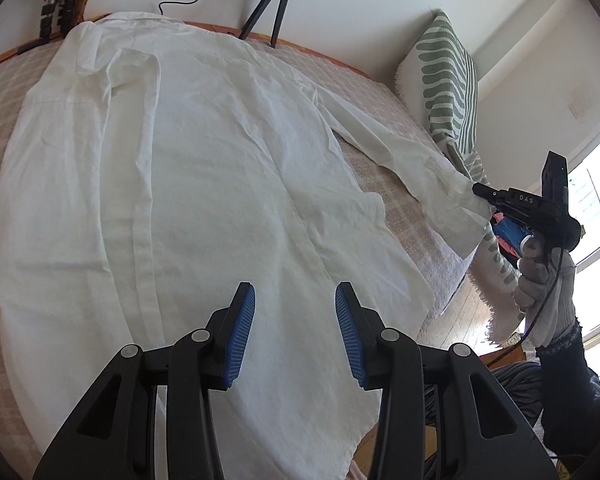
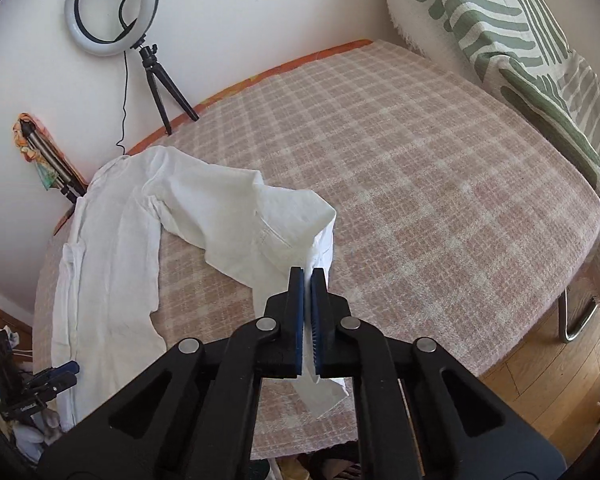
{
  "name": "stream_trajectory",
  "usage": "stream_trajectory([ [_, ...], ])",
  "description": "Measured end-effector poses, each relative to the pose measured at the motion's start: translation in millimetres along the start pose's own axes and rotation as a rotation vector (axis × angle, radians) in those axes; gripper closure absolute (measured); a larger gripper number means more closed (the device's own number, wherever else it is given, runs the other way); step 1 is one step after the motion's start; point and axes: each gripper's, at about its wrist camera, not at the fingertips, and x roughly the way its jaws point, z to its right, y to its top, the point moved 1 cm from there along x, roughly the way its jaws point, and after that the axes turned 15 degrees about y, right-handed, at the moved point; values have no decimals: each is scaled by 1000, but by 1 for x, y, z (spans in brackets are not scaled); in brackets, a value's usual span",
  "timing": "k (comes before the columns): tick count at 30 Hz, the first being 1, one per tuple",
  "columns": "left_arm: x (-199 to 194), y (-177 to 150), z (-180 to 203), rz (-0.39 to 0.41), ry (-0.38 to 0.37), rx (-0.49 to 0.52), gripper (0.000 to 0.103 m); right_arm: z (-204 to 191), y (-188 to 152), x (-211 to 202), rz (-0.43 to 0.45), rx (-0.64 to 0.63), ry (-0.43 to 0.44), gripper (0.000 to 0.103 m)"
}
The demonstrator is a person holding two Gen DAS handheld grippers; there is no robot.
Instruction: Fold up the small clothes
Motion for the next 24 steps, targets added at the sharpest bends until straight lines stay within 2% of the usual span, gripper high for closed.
stream_trajectory([
  [4,-4,4,-11,0,4,-43,63,-78,-4,-1,-22,-137,134,99],
  [6,-8,4,-15,6,3,-55,63,-115,-15,6,-61,-195,210,99],
  [10,-16,3,-24,28,8,-83,63,-167,-55,37,-205,-286,312,99],
  [15,-12,1,-33,24,-25,-145,63,-197,-118,81,-442,-374,422,98],
  [17,-8,-1,-31,0,-45,-146,52,-204,-137,85,-502,-441,437,98],
  [20,-6,-4,-21,-9,-82,-129,48,-203,-133,77,-506,-447,459,91],
  [24,-2,-9,-6,-24,-140,-114,41,-180,-87,56,-384,-380,498,64],
])
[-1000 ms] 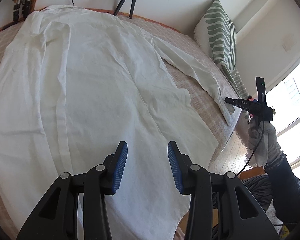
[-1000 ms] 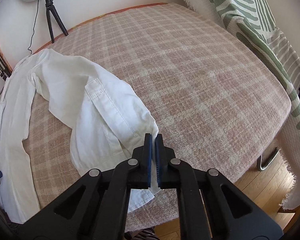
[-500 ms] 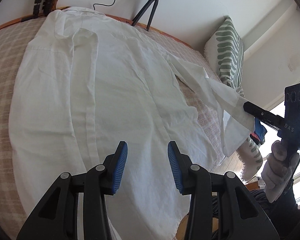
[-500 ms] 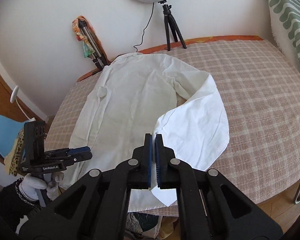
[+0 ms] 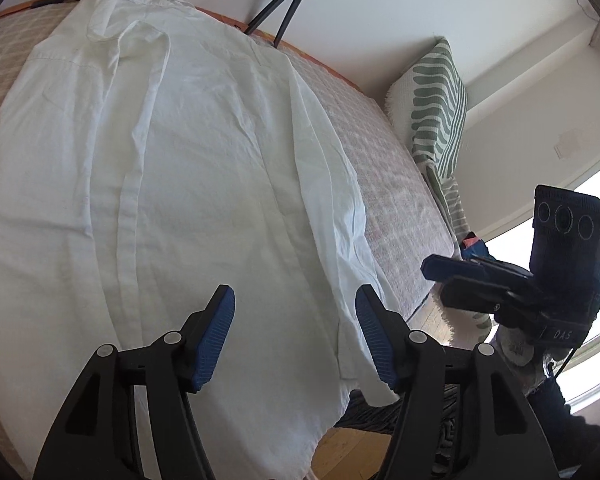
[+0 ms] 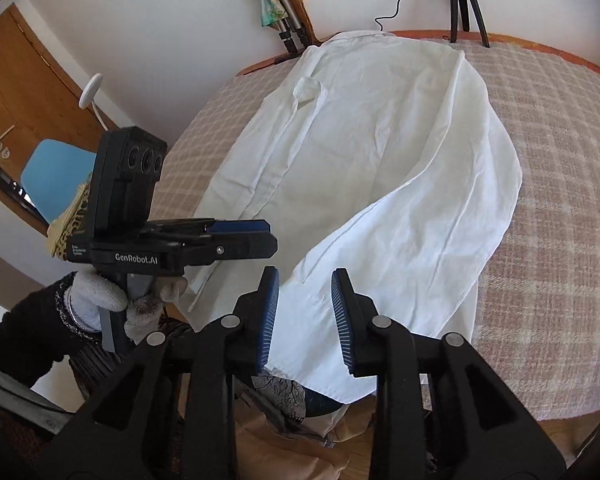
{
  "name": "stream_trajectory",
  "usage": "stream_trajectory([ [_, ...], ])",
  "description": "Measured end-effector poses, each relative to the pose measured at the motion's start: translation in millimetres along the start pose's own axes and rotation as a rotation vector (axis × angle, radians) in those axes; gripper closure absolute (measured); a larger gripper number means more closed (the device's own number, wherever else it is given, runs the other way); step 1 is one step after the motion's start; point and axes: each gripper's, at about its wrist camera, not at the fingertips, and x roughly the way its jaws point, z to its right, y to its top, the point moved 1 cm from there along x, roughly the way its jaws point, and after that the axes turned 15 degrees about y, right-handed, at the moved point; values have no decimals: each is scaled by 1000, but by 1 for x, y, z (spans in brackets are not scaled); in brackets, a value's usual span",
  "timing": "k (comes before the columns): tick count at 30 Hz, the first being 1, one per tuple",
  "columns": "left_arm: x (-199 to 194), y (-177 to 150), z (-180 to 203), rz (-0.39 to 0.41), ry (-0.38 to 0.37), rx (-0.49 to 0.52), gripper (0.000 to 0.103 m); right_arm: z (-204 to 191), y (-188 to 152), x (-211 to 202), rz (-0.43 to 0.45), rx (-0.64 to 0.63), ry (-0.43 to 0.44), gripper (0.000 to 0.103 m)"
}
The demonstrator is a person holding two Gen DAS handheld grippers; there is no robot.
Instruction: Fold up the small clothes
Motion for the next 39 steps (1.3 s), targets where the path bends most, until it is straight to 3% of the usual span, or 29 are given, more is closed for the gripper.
stream_trajectory([
  [2,7,-4,8,-28,-36,9,40,13,19,-18,56,22,15,61],
  [6,21,-13,23,-56,-4,61,40,48,84,-26,105,50,-119,61],
  [12,24,-19,19,-33,-31,67,43,118,176,7,68,137,-250,61],
  [15,25,-20,10,-30,-75,47,56,143,203,32,37,170,-306,61],
  [20,31,-19,5,-47,-119,30,83,166,222,68,-15,190,-377,61],
  [23,33,-23,10,-49,-123,52,95,176,228,90,-71,179,-459,61],
  [24,34,-24,12,-51,-126,56,95,179,228,95,-83,178,-486,73],
  [25,35,-24,14,-52,-124,58,95,183,228,100,-93,184,-509,95],
  [28,36,-23,15,-48,-129,53,97,186,227,102,-85,203,-537,99],
  [31,35,-25,19,-46,-136,40,98,165,232,94,-57,147,-548,99],
  [36,27,-34,14,-51,-161,4,98,125,249,93,-28,75,-475,100],
  [39,22,-42,14,-64,-178,2,98,107,253,116,-59,10,-457,100],
])
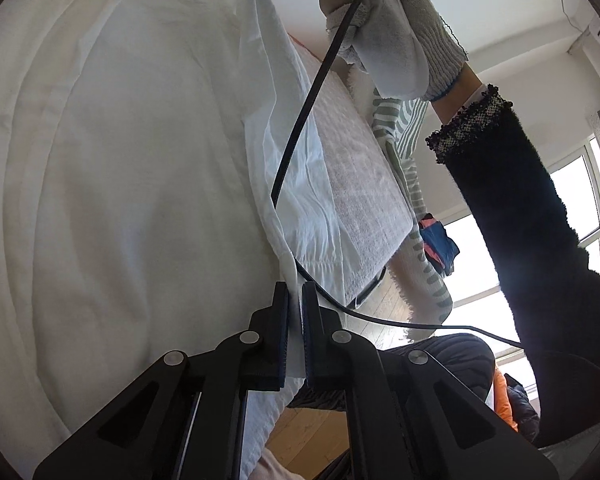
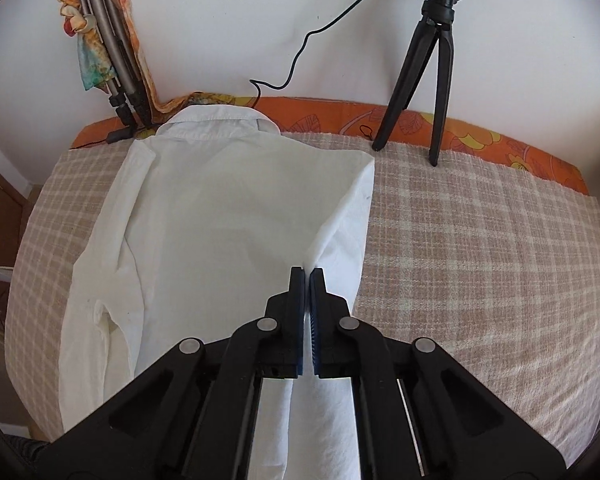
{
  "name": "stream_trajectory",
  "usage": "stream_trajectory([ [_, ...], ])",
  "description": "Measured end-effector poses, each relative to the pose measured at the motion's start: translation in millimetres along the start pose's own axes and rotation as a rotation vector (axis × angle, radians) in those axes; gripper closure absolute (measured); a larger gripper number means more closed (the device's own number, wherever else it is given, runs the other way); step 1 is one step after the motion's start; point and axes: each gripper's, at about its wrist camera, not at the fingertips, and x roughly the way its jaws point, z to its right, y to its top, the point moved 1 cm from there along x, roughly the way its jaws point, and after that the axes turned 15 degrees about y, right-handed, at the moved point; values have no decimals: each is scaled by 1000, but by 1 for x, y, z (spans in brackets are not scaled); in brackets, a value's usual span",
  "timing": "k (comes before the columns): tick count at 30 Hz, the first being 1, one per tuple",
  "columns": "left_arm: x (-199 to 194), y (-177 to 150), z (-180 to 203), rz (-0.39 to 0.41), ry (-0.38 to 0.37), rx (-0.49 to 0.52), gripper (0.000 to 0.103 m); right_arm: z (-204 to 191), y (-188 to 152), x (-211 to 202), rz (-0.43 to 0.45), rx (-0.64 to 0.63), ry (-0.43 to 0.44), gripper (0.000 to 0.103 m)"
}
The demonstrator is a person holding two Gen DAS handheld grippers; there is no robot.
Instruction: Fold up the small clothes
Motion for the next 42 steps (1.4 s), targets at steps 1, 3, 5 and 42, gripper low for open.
stream_trajectory([
  [1,-1,-2,1,1,6,8,98,-5,0,9,-11,-12,-1,100],
  [3,-2,-4,3,0,13,22,98,-11,-1,32,-46,-22,16,100],
  [5,-2,-4,6,1,19,35,98,-15,-6,55,-85,-36,7,99],
  [42,-97,47,-74,183,93,-182,87,-67,-207,-25,-125,3,41,99],
])
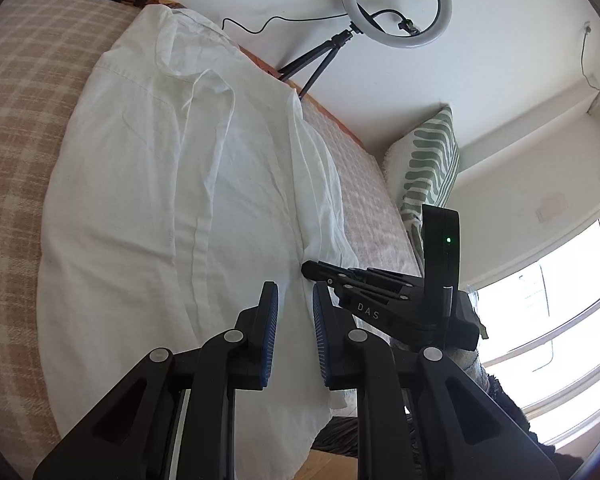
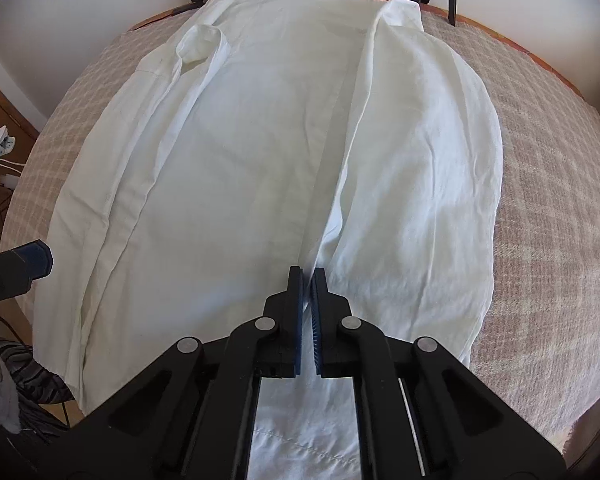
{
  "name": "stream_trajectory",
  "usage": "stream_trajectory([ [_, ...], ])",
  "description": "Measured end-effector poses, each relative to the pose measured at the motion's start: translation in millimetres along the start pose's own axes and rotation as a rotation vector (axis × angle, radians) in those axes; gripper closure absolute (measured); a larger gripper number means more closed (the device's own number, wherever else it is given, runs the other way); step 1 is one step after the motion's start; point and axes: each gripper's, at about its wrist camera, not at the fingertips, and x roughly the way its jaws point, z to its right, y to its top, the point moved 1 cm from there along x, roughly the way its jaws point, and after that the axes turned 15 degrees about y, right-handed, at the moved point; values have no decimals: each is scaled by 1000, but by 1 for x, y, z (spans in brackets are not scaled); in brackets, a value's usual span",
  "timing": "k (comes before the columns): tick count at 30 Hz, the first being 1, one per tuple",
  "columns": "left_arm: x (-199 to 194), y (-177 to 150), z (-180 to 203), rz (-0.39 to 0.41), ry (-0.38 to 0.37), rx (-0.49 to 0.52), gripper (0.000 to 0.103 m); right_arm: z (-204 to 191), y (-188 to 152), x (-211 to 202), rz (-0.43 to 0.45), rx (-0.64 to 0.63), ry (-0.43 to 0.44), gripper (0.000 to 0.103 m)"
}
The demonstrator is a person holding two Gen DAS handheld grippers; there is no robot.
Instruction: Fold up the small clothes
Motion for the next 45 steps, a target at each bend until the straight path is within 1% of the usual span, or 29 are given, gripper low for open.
stream_trajectory([
  [3,0,2,1,5,4,-6,87,-5,-5,-10,12,-15,85,101],
  [5,-1,2,1,8,7,-9,87,-10,-9,-16,15,-43,89,100],
  [7,-2,2,2,10,5,-13,87,-15,-15,-22,13,-61,132,101],
  [8,-1,2,2,11,7,-11,87,-22,-15,-21,5,-84,139,101],
  [10,-1,1,2,11,11,-8,87,-28,-18,-24,17,-124,88,100],
  [11,-2,1,2,10,9,-10,87,-29,-19,-26,20,-120,67,100],
  [12,-2,0,2,10,6,-11,87,-27,-21,-29,20,-103,70,99],
  [14,-3,0,1,12,3,-10,87,-24,-27,-37,33,-82,118,94],
  [15,-3,0,1,13,4,-9,87,-26,-32,-42,44,-87,124,81],
  [16,-4,0,0,13,5,-9,87,-28,-40,-45,49,-97,117,59],
  [18,-3,0,-3,12,7,-19,87,-40,-57,-45,47,-121,121,40],
  [19,-2,1,-5,9,8,-25,87,-47,-66,-42,33,-146,126,40],
  [20,-1,1,-6,7,9,-30,87,-54,-73,-39,18,-182,101,40],
  [22,0,1,-7,3,12,-35,87,-68,-84,-29,6,-284,-10,41],
  [23,1,1,-7,1,14,-33,87,-73,-88,-23,-11,-330,-67,47],
  [24,1,1,-6,-1,14,-31,87,-74,-90,-17,-31,-355,-94,74],
  [25,1,0,-5,-3,13,-26,87,-71,-90,-13,-60,-352,-85,92],
  [26,1,0,-4,-5,13,-19,87,-69,-89,-14,-66,-341,-67,92],
  [27,1,-1,-3,-6,15,-14,87,-68,-88,-18,-69,-343,-57,96],
  [31,2,1,-6,-9,18,-26,87,-85,-92,-39,-95,-477,-66,97],
  [34,5,2,-9,-12,26,-37,87,-103,-105,-40,-153,-594,-25,97],
  [35,6,2,-9,-14,28,-38,87,-107,-109,-39,-154,-626,-14,97],
  [36,6,2,-8,-14,30,-39,87,-110,-110,-37,-154,-642,-30,93],
  [37,7,2,-8,-14,31,-38,87,-110,-110,-36,-159,-639,-35,87],
  [38,7,2,-6,-16,32,-34,87,-108,-110,-39,-146,-620,-14,84],
  [39,7,1,-5,-16,32,-28,87,-103,-106,-44,-129,-590,22,78],
  [42,10,1,7,-14,43,14,87,-79,-97,-72,-42,-479,125,77],
  [44,14,1,19,-12,47,50,87,-55,-93,-92,32,-377,156,75],
  [45,16,0,26,-9,49,63,87,-40,-91,-100,65,-320,157,70],
])
